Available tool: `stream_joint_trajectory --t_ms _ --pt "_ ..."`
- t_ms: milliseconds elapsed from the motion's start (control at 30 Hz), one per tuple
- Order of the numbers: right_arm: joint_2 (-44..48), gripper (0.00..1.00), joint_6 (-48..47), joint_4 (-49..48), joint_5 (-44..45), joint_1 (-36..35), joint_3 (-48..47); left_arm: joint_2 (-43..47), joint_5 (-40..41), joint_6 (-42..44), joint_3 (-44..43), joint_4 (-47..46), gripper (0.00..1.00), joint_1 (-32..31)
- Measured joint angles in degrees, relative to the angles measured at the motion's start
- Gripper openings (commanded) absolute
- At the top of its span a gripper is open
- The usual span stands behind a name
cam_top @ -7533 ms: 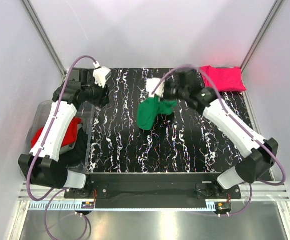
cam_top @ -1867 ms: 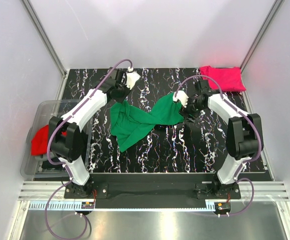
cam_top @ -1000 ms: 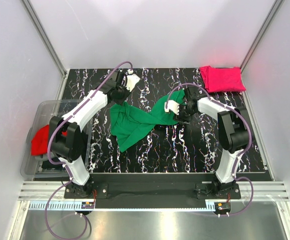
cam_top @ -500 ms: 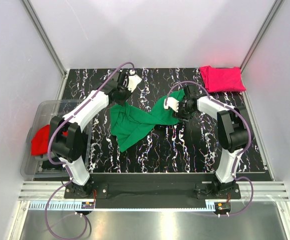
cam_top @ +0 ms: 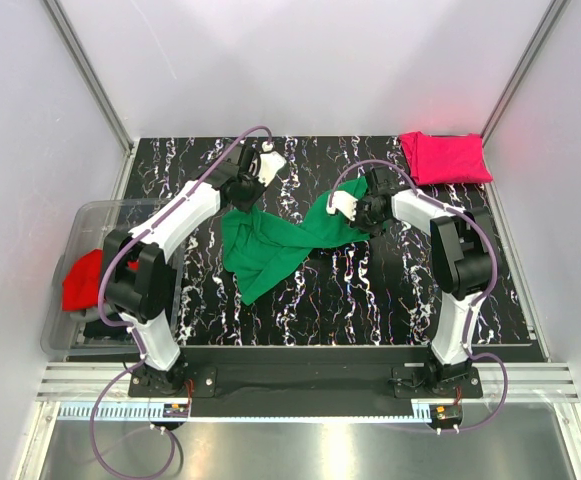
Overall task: Fold and stack the t-shirts
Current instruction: Flatten the tshirt out
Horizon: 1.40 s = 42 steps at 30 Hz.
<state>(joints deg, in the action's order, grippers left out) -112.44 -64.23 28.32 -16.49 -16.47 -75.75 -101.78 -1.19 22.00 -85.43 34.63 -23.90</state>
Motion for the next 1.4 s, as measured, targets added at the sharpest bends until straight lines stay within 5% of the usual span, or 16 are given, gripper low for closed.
stream_joint_trajectory --t_ms 200,567,700,900,967,1033,1100,1200,1400 --pt "5.5 0.0 1.6 1.0 1.2 -0.1 0.2 0.1 0.2 0.4 0.0 0.0 0.0 0.0" --pt "32.7 0.0 4.4 7.2 2.5 -4.4 0.2 6.6 0.4 2.0 -0.2 0.0 0.0 0.0" --pt "26.8 0.0 3.0 5.2 3.9 -3.9 -0.7 5.9 0.8 2.4 -2.2 0.0 0.0 0.0" --pt "-0.4 0.01 1.4 2.5 6.4 1.2 -17.5 1.7 1.2 2.4 -5.6 0.0 0.0 0.0" --pt "-7.1 0.14 1.4 1.8 8.1 3.0 -24.3 1.1 1.3 2.4 -5.6 0.2 0.0 0.0" --pt "-11.7 0.44 2.3 1.3 10.5 4.4 -30.1 1.0 1.4 2.4 -5.6 0.5 0.0 0.0" --pt "-12.9 0.52 3.4 0.4 12.0 5.5 -32.7 1.0 1.5 2.4 -5.6 0.4 0.0 0.0" --pt "-9.3 0.56 4.7 -0.9 11.7 5.8 -29.9 1.0 1.6 2.4 -5.6 0.5 0.0 0.0" --pt "17.8 0.53 3.8 2.0 -0.3 1.9 -2.0 1.1 1.9 2.4 -4.5 0.4 0.0 0.0"
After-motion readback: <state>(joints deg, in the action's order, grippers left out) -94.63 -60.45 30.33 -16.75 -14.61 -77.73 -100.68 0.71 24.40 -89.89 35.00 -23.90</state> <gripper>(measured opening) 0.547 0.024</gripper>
